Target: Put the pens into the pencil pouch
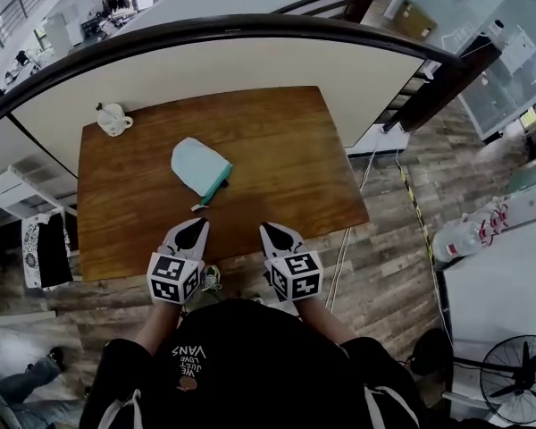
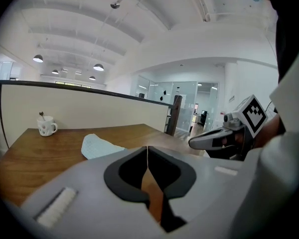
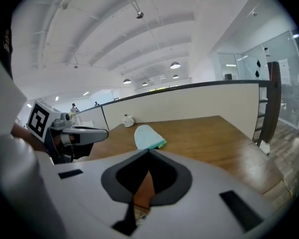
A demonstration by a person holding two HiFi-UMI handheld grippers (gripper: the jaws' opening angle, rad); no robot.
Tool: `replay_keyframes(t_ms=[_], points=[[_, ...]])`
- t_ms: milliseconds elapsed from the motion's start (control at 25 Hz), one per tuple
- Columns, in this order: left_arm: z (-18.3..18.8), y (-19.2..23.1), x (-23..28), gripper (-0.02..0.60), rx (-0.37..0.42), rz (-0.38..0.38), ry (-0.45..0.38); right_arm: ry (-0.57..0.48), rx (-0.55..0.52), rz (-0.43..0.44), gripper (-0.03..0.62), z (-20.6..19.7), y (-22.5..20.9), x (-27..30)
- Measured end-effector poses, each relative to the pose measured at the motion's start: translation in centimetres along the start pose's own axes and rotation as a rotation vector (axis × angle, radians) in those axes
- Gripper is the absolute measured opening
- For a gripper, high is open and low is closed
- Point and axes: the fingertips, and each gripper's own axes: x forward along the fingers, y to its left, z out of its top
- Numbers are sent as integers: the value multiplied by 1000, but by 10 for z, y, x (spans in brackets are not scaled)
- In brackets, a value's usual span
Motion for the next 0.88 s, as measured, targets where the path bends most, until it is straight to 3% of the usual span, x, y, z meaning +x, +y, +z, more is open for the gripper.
replay_keyframes(t_ms=[320, 880], points=[[-9, -34, -25, 11, 15, 60, -32, -1, -21, 56, 13, -11, 12, -27], [-49, -73, -52, 11, -21, 131, -9, 45, -51, 134, 12, -44, 23, -52]])
